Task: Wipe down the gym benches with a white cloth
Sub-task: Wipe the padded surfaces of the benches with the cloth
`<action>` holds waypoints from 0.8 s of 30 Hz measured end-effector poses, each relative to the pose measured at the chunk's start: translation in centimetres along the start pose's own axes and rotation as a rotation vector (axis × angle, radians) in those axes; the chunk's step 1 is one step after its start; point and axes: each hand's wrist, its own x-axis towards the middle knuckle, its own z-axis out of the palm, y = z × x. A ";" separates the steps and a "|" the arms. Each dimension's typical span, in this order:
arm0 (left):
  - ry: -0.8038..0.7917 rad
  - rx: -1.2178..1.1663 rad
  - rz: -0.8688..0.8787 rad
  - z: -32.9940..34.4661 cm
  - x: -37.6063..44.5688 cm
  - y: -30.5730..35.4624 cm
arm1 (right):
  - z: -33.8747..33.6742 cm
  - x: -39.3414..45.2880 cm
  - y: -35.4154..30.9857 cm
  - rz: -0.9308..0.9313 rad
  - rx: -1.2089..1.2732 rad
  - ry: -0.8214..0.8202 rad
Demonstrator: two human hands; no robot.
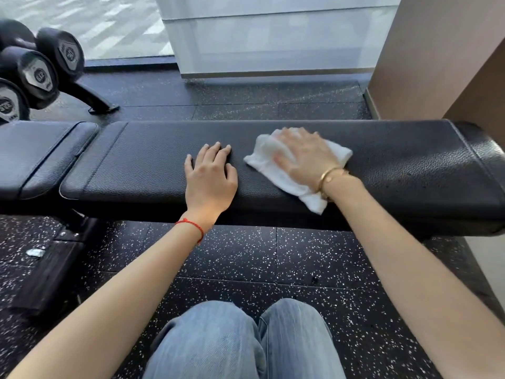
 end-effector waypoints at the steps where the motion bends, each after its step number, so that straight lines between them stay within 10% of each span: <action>1: -0.001 -0.004 0.001 0.0 0.0 -0.1 | 0.5 -1.6 -0.8 -0.051 0.004 -0.013; 11: -0.010 -0.018 0.000 0.0 -0.1 0.1 | -1.2 -1.0 7.4 0.255 0.048 0.001; 18: 0.023 -0.047 0.005 -0.3 0.2 -0.3 | 0.5 -0.7 -1.0 -0.061 -0.011 -0.014; 24: 0.044 -0.065 0.000 -0.3 0.0 -0.2 | 0.3 -9.8 5.6 -0.001 0.079 0.125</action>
